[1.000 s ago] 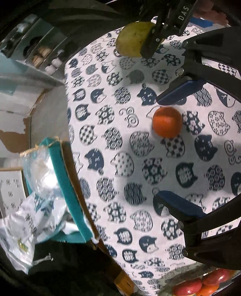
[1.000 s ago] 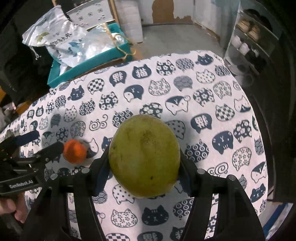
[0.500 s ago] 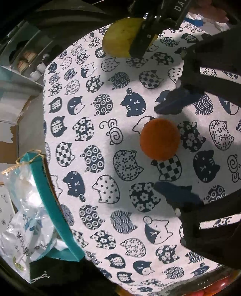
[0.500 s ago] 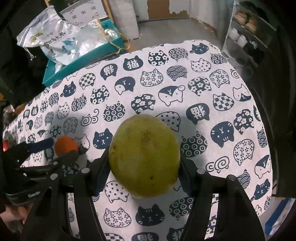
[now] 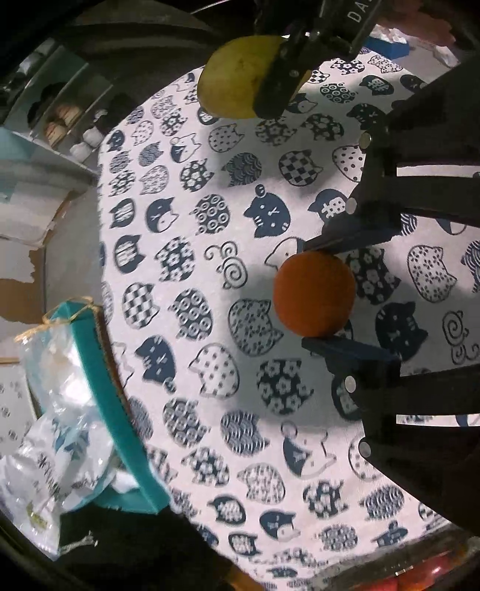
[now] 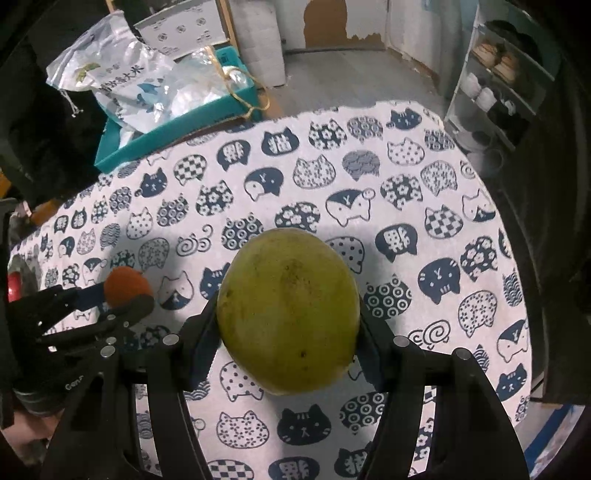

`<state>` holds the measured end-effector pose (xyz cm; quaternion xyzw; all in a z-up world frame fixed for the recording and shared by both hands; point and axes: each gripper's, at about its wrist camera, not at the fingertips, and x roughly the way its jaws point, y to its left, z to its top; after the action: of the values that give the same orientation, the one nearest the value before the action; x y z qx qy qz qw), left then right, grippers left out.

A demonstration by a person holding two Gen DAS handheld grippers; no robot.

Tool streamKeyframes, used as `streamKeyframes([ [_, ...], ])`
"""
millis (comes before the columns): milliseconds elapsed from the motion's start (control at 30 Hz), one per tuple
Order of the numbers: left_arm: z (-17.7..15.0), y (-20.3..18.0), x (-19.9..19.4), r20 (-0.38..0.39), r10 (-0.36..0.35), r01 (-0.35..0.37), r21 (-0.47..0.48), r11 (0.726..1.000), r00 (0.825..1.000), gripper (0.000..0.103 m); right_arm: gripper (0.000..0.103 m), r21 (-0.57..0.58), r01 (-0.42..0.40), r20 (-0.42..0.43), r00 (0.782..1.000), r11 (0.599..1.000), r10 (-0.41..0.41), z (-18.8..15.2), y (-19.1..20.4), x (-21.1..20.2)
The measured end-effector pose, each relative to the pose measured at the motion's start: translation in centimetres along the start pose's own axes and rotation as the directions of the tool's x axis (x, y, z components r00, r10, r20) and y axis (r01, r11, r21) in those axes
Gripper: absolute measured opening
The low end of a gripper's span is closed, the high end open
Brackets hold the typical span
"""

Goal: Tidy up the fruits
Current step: 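Grasp the small tangerine with the left gripper, then lift the tangerine and pear and carry them over the green bowl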

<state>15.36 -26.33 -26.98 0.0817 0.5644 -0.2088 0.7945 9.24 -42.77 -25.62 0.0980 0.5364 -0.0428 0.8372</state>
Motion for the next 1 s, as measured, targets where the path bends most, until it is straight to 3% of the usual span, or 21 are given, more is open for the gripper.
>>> streamKeyframes([
  [500, -0.3, 1.7, -8.3, 0.154, 0.049, -0.044, -0.040, 0.998, 0.987, 0.044, 0.065, -0.082, 0.006, 0.097, 0.995, 0.997, 0.002, 0.7, 3.4, -5.6],
  [1000, -2.5, 4.0, -16.7, 0.296, 0.078, -0.056, -0.083, 0.995, 0.952, 0.043, 0.065, -0.172, -0.036, 0.197, 0.978, 0.984, 0.070, 0.6, 8.5, -12.1],
])
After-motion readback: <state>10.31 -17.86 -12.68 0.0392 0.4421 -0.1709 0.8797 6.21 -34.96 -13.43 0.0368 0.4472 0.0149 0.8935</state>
